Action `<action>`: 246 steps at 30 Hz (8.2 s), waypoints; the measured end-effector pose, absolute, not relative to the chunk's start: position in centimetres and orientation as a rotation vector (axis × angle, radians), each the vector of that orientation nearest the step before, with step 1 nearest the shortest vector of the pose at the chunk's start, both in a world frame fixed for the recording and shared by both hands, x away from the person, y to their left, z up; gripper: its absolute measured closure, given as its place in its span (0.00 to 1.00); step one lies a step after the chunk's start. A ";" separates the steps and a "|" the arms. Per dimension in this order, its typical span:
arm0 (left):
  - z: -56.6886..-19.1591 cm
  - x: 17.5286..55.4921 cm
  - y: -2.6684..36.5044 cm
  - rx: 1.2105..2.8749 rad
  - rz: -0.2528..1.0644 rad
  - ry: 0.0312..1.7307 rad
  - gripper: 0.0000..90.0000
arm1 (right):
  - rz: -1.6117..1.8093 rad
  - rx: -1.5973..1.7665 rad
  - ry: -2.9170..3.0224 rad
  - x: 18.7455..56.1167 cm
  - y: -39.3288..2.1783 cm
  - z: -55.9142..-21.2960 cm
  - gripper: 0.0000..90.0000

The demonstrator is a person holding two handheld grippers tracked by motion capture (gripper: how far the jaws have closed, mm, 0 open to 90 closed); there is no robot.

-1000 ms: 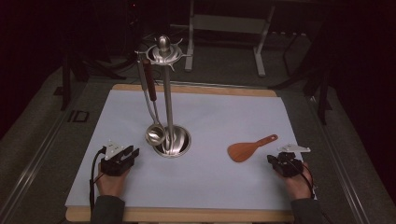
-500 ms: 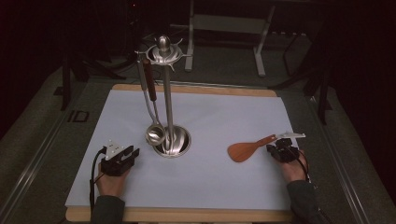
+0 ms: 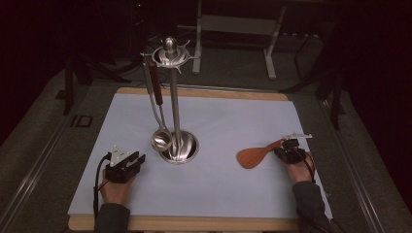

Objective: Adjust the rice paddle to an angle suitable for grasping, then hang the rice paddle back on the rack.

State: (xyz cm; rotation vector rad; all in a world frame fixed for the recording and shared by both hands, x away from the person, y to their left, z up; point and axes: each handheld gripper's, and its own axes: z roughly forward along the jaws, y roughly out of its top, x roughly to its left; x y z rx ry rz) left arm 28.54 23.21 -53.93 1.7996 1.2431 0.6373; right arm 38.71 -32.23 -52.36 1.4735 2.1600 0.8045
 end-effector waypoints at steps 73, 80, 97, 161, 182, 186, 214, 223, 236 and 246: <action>-53.9 28.6 23.1 1.808 0.640 1.240 0.74 | 0.296 1.044 2.846 41.9 -17.3 -49.8 0.70; -53.9 28.6 23.1 1.811 0.641 1.240 0.74 | 0.183 1.041 2.868 42.4 -16.3 -49.7 0.74; -53.9 28.6 23.1 1.811 0.640 1.240 0.74 | 0.382 1.005 2.850 41.0 -16.1 -48.1 0.74; -53.9 28.6 23.0 1.812 0.646 1.242 0.73 | 1.392 0.650 2.474 36.2 -16.3 -43.1 0.74; -53.9 28.6 23.0 1.816 0.648 1.242 0.73 | 1.452 0.723 2.333 35.0 -15.5 -42.2 0.74; -53.9 28.6 23.0 1.817 0.648 1.241 0.73 | 1.451 0.744 2.310 34.9 -15.5 -42.0 0.74; -53.9 28.6 23.0 1.818 0.648 1.240 0.73 | 1.485 0.721 2.271 34.8 -15.3 -40.6 0.74; -53.9 28.6 23.0 1.820 0.648 1.239 0.73 | 1.492 0.717 2.260 34.8 -15.5 -39.8 0.74; -53.9 28.6 23.0 1.819 0.648 1.240 0.73 | 1.506 0.712 2.245 34.9 -15.6 -39.2 0.74; -53.9 28.6 23.0 1.821 0.649 1.238 0.73 | 1.517 0.695 2.237 34.8 -15.4 -38.7 0.74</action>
